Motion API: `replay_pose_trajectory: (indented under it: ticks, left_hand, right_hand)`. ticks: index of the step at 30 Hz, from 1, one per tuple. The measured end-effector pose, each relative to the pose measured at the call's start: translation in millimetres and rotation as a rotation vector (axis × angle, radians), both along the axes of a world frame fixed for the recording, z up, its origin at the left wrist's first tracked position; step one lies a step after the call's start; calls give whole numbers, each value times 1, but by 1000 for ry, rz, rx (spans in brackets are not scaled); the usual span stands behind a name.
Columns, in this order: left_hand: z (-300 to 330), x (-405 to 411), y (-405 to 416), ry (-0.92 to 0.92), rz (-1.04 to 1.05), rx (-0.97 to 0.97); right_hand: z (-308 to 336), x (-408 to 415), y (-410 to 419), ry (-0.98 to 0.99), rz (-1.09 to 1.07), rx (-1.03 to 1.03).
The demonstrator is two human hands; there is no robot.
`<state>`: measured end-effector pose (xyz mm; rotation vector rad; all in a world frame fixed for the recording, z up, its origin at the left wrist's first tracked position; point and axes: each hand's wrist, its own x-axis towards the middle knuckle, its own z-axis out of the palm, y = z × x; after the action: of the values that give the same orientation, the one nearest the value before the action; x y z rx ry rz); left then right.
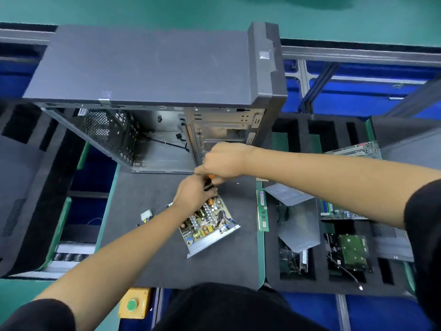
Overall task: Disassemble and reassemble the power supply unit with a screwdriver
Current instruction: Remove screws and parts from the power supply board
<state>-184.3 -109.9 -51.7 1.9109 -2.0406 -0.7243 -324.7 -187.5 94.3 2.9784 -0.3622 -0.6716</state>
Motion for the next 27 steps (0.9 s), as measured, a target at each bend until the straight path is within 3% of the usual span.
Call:
replay_pose_trajectory:
  ticks: [4,7,12,18,24,27]
  left_hand:
    - [2,0,5,43,19,-42]
    - [3,-2,5,-23,4,-68]
    - [5,-1,10,74,50,-100]
    - [2,-1,7,-81,-21,-35]
    - [9,0,16,60,-137,-1]
    - [11,-1,13,-76,-228,-2]
  right_hand:
    - [-14,0,8,42,-40,-135]
    - [-19,-9,7,30,-37,-99]
    - [-16,-17,0,-97,176,-56]
    - [-24,-10,8,-36,62,-140]
    - [-23,-23,19,-27,237,-32]
    - [-14,-23,22,23,330,-27]
